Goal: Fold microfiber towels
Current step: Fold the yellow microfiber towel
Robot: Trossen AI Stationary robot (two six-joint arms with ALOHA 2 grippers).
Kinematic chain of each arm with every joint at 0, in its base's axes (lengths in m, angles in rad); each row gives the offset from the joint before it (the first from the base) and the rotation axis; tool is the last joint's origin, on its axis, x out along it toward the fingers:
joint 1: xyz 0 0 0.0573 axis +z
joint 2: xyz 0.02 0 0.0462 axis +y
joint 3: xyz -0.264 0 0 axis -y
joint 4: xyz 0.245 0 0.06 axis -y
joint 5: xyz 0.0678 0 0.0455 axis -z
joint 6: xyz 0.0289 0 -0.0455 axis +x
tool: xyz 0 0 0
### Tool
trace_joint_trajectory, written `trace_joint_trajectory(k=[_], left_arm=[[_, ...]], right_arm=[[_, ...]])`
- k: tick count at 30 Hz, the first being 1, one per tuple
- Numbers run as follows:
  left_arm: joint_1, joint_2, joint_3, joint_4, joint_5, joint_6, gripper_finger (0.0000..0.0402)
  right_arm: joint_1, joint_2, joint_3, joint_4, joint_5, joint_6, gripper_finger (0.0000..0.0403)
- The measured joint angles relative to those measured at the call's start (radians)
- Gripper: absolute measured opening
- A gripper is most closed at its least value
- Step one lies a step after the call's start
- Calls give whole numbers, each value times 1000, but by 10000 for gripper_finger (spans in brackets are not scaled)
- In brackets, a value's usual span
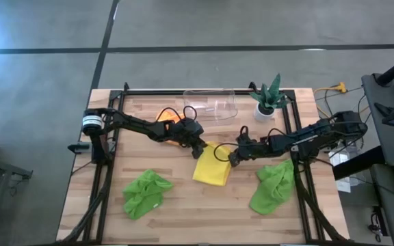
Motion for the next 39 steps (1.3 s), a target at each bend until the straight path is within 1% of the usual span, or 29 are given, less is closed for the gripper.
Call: trace_joint_trajectory(k=[2, 5, 11, 14, 16, 19, 22, 26, 32, 35, 37, 39], left_arm=[[0, 0, -2, 6, 0, 0, 0], [0, 0, -7, -1, 1, -1, 0], [0, 0, -8, -2, 5, -1, 0], [0, 0, -8, -1, 7, -1, 0], [0, 0, -8, -2, 8, -2, 0], [0, 0, -8, -2, 10, -2, 0], [0, 0, -8, -2, 12, -2, 0], [0, 0, -8, -2, 17, -3, 0], [0, 0, -8, -3, 19, -5, 0], [0, 0, -8, -3, 19, -5, 0], [0, 0, -8, -2, 19, -5, 0], [0, 0, -8, -2, 19, -4, 0]], right_arm=[[0, 0, 0, 0, -1, 10, 19], [0, 0, 0, 0, -2, 25, 47], [-1, 0, -1, 0, 2, 18, 137], [-1, 0, -1, 0, 24, -7, 174], [-15, 4, -1, 1, 30, -20, 191], [-44, 21, -1, 0, 26, -46, 206], [-67, 50, -1, 10, 9, -87, 210], [-87, 97, 2, 61, -44, -149, 211], [-87, 153, 41, 73, -52, -189, 206], [-87, 166, 58, 72, -68, -212, 184], [-88, 176, 64, 72, -71, -213, 158], [-88, 187, 64, 75, -75, -213, 123]])
